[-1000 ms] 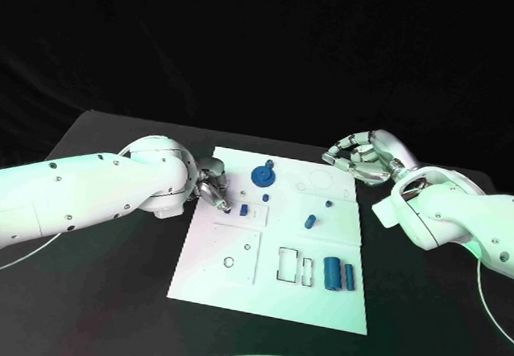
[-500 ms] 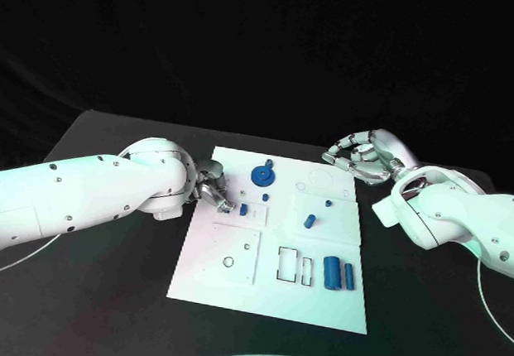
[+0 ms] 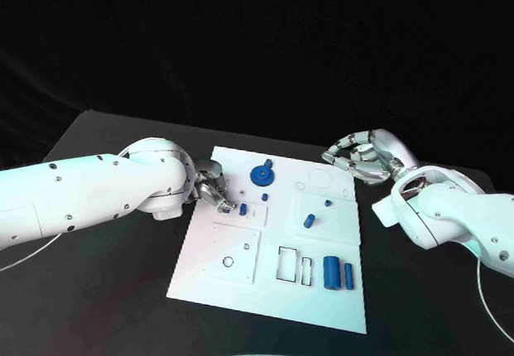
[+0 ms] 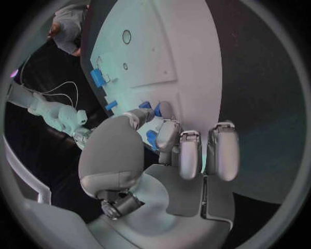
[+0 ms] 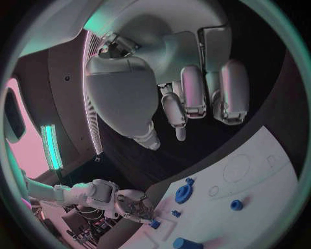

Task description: Assemble the parts on the task board

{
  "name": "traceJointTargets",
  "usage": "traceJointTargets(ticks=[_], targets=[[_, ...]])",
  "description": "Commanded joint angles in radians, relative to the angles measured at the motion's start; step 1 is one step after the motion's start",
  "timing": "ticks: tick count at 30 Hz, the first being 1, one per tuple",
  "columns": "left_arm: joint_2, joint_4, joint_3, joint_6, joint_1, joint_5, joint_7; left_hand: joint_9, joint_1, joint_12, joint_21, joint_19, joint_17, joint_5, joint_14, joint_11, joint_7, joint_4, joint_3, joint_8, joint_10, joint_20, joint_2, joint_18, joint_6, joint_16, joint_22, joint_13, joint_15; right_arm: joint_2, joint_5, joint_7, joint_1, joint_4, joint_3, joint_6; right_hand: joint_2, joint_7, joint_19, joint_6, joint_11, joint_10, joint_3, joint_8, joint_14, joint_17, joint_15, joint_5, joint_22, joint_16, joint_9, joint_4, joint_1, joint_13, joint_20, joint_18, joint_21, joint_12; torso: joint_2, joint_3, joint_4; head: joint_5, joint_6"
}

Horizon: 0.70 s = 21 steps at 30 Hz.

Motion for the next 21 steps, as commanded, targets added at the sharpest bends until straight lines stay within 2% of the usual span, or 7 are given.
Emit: traceJointTargets(ticks=[1, 12, 19, 21], targets=[[0.001, -0.001, -0.001, 0.002, -0.001, 0.010, -0.002, -0.001, -0.013, -0.007, 0.000, 0.001, 0.263, -0.004, 0.102, 0.001, 0.005, 0.007, -0.016, -0.007, -0.007, -0.007, 0.002, -0.006, 0.001, 0.003, 0.067, 0.000, -0.007, 0.000, -0.007, 0.005, 0.000, 0.000, 0.000, 0.003, 0.002, -0.001, 0.004, -0.006, -0.001, -0.007, -0.006, 0.006, 0.061, 0.073, -0.007, 0.003, 0.148, -0.006, 0.001, 0.001, -0.011, -0.001, -0.008, 0.009, -0.002, -0.005, 0.000, -0.0004, -0.0002, 0.000, 0.002], [-0.014, 0.009, 0.012, -0.007, -0.001, 0.014, -0.001, -0.006, -0.043, -0.009, -0.001, 0.001, 0.263, -0.008, 0.102, 0.002, 0.007, 0.014, -0.082, -0.013, -0.009, -0.006, -0.002, -0.007, 0.002, 0.003, 0.067, 0.002, -0.006, 0.001, -0.007, 0.007, -0.001, -0.001, 0.000, 0.003, 0.002, -0.001, 0.003, -0.007, -0.001, -0.008, -0.010, 0.006, 0.060, 0.073, -0.007, 0.004, 0.148, -0.007, 0.001, 0.001, -0.017, -0.002, -0.008, 0.009, -0.004, -0.005, -0.001, -0.0005, -0.0001, -0.001, 0.004], [-0.017, 0.014, 0.016, -0.022, -0.001, 0.021, 0.001, -0.010, -0.069, -0.010, -0.002, 0.001, 0.263, -0.033, 0.102, 0.003, 0.007, 0.014, -0.127, -0.018, -0.009, -0.006, 0.010, -0.006, 0.004, 0.003, 0.067, 0.003, -0.005, 0.002, -0.006, 0.009, -0.001, -0.004, 0.000, -0.002, 0.002, -0.001, 0.004, -0.007, -0.001, -0.008, -0.011, 0.006, 0.060, 0.072, -0.007, 0.004, 0.148, -0.007, 0.001, 0.001, -0.019, -0.003, -0.008, 0.009, -0.003, -0.006, -0.001, -0.0004, -0.0009, -0.001, 0.006], [-0.018, 0.016, 0.019, -0.034, -0.001, 0.029, 0.003, -0.012, -0.076, -0.013, -0.002, 0.001, 0.262, -0.050, 0.102, 0.003, 0.008, 0.014, -0.144, -0.020, -0.011, -0.005, 0.016, -0.006, 0.004, 0.003, 0.066, 0.001, -0.005, 0.002, -0.006, 0.012, -0.001, -0.004, 0.000, -0.009, 0.005, -0.001, 0.003, -0.009, -0.001, -0.010, -0.018, 0.008, 0.060, 0.070, -0.007, 0.003, 0.147, -0.009, 0.001, 0.002, -0.030, -0.005, -0.008, 0.009, -0.006, -0.008, -0.001, -0.0005, -0.0010, -0.002, 0.006]])
